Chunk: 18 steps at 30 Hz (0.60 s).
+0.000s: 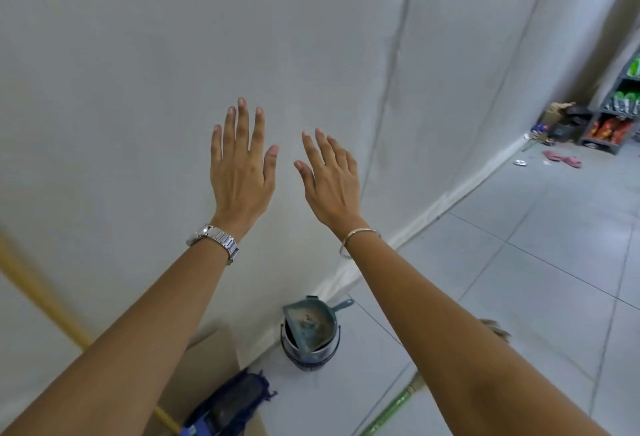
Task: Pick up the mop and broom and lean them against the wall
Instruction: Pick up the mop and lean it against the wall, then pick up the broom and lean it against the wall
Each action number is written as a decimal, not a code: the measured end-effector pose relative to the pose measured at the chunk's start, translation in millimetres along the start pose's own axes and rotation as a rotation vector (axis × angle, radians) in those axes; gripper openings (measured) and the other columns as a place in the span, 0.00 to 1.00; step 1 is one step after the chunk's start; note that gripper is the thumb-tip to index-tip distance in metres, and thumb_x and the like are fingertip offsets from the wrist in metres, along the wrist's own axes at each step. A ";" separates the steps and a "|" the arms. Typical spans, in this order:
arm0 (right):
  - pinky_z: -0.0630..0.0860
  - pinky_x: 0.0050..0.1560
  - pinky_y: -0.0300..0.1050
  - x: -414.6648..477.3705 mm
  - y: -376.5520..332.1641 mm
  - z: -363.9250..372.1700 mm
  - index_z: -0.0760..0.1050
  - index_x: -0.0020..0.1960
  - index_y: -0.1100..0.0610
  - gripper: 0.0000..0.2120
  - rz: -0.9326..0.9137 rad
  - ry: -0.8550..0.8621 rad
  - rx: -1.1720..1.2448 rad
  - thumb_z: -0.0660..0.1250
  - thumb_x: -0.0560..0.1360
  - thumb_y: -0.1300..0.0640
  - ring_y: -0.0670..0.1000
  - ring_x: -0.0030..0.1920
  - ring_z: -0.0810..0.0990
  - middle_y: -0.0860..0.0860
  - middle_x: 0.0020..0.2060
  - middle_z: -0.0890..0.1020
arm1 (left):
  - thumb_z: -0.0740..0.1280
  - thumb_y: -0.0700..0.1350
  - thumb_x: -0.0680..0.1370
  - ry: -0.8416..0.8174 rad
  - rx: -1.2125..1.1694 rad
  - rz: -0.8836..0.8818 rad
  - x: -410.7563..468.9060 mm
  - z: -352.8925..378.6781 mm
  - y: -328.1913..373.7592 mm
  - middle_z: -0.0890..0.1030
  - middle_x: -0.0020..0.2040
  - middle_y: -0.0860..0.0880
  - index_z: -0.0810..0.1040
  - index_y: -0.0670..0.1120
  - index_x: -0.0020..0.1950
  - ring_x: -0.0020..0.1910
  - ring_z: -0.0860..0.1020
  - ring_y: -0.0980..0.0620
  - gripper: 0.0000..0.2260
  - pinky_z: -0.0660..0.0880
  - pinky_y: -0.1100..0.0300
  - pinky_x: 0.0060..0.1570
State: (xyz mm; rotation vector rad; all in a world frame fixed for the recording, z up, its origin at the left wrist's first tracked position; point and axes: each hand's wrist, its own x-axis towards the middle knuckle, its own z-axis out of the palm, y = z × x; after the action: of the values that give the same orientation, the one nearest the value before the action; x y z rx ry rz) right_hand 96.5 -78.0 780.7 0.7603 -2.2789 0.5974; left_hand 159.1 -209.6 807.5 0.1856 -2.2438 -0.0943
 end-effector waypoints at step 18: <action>0.63 0.69 0.57 -231.8 336.9 146.6 0.62 0.71 0.55 0.21 0.147 -0.479 -0.019 0.53 0.80 0.48 0.58 0.71 0.65 0.57 0.71 0.67 | 0.47 0.53 0.81 -0.572 -0.038 -0.230 -223.0 330.4 200.2 0.53 0.77 0.42 0.52 0.45 0.76 0.76 0.52 0.44 0.25 0.52 0.40 0.72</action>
State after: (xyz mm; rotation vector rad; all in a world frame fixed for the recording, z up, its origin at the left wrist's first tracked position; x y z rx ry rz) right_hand -44.7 163.6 448.4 0.7962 -2.7951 0.4972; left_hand 19.9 26.2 455.4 0.4419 -2.7766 -0.3510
